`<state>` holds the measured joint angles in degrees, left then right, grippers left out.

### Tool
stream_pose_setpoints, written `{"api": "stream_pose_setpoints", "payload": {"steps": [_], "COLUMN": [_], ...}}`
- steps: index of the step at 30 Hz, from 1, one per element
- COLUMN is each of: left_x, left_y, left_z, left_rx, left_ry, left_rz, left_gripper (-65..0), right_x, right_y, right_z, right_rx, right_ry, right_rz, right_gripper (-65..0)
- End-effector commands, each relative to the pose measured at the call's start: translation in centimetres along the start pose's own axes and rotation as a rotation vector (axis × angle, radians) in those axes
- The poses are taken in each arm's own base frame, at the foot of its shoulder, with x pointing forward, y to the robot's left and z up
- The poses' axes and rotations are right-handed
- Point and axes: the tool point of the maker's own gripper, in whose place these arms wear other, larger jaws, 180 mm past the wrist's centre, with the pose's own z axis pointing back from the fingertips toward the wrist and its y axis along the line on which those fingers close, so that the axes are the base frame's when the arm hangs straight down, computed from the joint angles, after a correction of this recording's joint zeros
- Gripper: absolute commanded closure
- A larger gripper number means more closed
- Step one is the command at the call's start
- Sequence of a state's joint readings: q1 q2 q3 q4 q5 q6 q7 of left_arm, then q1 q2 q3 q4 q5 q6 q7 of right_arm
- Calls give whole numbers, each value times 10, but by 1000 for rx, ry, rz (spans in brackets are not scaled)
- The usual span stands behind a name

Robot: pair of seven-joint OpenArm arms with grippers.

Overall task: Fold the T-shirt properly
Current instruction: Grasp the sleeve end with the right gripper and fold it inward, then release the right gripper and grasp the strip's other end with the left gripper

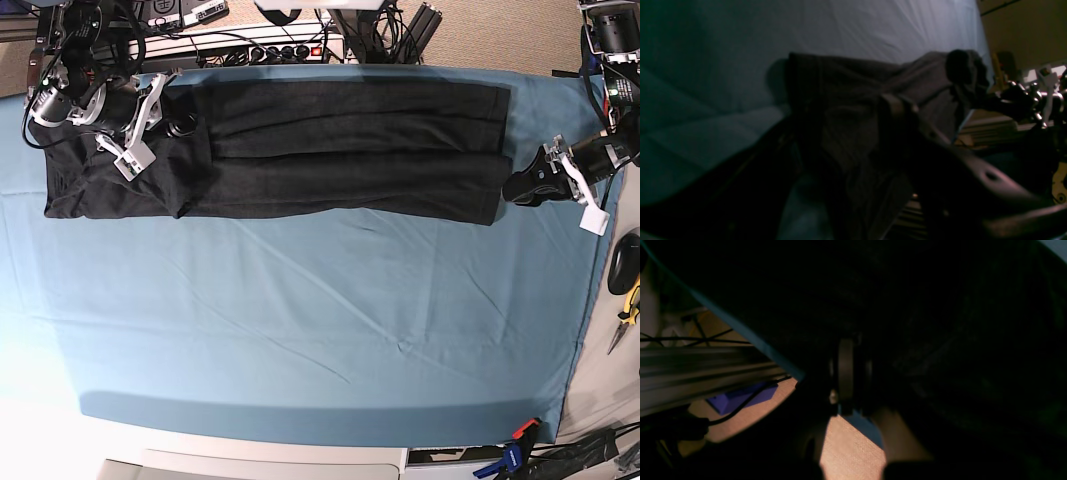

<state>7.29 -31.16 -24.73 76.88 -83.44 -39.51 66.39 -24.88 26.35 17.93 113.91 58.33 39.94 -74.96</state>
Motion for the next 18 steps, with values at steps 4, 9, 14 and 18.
{"api": "stream_pose_setpoints", "payload": {"steps": [4, 9, 14, 18], "left_x": [18, 17, 17, 18], "left_y": [-4, -4, -4, -4], "left_z": [6, 5, 6, 6], "left_rx": [-12, -12, -11, -11], "left_ry": [-39, -38, -38, -39], "left_rz": [-36, -36, -36, -36], "left_gripper": [-268, -268, -268, -269], "right_x": [8, -6, -7, 0], "right_y": [-2, -19, -22, -23], "right_z": [5, 6, 6, 6], "right_rx": [-10, -104, -119, -125], "right_ry": [-26, 57, 60, 22], "right_rz": [21, 51, 56, 61], "right_gripper": [0, 0, -160, -262]}}
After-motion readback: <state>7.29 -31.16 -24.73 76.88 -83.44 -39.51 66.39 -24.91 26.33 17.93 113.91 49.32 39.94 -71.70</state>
